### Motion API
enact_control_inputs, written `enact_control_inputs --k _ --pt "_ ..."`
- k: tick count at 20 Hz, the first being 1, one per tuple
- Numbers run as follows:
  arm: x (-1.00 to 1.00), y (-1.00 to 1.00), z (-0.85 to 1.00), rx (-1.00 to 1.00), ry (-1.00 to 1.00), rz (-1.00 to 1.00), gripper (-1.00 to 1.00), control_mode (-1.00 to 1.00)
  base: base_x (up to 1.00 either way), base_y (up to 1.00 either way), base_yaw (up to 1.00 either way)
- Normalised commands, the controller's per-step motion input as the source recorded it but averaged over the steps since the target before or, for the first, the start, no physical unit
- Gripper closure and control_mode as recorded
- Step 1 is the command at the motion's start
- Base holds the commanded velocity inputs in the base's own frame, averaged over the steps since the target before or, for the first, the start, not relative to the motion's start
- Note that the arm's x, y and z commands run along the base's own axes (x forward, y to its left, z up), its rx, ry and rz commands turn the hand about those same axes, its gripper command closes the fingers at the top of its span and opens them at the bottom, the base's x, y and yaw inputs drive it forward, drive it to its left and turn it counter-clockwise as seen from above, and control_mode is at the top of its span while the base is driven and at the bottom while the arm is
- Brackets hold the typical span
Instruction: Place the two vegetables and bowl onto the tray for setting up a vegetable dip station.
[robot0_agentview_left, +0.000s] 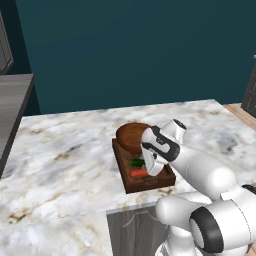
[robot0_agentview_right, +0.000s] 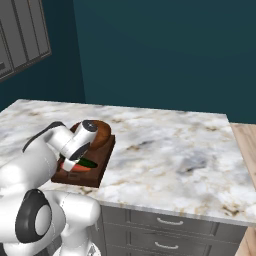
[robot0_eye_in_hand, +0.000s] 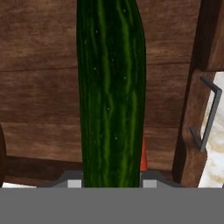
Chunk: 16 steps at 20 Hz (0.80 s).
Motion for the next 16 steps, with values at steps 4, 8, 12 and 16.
enact_control_inputs --k 4,8,12,16 --pt "0.01 -0.02 0.0 0.0 0.0 0.01 1.0 -1.0 0.0 0.0 0.0" --pt "0.02 0.0 0.0 0.0 0.0 0.0 1.0 -1.0 0.0 0.0 0.0" --pt "0.06 0.0 0.0 0.0 0.0 0.0 1.0 -1.0 0.0 0.0 0.0" --pt "0.09 0.0 0.0 0.0 0.0 0.0 1.0 -1.0 0.0 0.0 0.0"
